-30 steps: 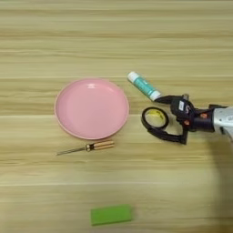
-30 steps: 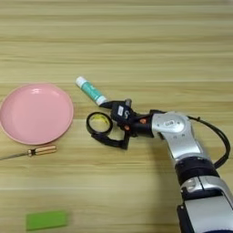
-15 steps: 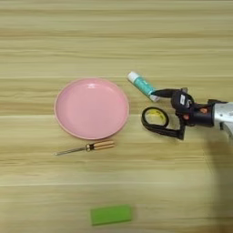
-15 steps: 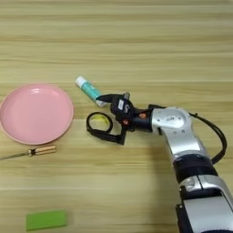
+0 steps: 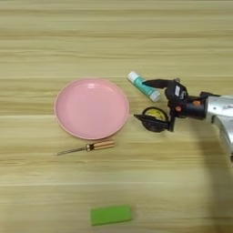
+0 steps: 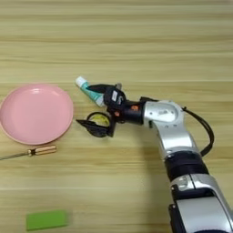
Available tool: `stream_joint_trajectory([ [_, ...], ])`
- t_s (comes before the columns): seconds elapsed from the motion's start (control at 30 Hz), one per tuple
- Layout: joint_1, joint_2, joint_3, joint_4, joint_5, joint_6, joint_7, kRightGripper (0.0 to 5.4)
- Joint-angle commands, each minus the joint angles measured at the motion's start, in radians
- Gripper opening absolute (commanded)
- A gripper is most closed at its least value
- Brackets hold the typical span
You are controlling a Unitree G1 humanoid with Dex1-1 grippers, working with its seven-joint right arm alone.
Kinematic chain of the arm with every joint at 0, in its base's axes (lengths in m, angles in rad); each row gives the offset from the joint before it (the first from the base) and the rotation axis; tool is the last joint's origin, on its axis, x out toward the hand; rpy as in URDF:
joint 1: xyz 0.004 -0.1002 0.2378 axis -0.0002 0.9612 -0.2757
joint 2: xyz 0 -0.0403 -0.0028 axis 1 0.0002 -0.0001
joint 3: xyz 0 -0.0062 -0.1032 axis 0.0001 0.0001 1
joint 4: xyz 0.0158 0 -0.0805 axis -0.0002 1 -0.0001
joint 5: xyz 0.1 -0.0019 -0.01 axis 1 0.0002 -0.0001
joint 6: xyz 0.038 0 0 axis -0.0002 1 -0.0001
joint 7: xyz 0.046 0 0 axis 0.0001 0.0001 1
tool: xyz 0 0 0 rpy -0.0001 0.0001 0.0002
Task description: Move the objects on the table
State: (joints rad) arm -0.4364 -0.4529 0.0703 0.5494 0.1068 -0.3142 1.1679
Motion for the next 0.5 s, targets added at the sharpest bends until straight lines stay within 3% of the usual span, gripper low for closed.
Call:
stream_joint_trajectory([
  [0.03, -0.082, -0.004, -0.015, -0.082, 0.029, 0.026, -0.034, 5.37],
  [0.5, -0.111, 0.082, 0.031, -0.150, 0.016, 0.090, -0.075, 5.37],
])
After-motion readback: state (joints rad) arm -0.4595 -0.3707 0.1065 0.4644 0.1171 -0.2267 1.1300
